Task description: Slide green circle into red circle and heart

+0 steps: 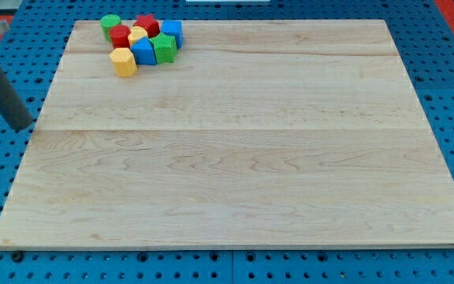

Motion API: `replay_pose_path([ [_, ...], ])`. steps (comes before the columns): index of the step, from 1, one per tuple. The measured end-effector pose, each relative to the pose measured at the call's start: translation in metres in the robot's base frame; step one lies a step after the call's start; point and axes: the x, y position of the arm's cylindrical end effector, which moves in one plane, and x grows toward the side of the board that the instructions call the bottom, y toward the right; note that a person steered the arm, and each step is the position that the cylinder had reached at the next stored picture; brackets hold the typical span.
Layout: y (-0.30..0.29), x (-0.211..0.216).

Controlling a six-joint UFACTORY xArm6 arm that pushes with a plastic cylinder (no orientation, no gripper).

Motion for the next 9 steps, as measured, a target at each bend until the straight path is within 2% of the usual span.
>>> replay_pose_path([
  [1, 0.000, -0.029],
  [2, 0.017, -0.088],
  [3, 0.027, -0.129],
  [5, 0.027, -0.235],
  [8, 0.034, -0.237],
  [9, 0.063, -0.235],
])
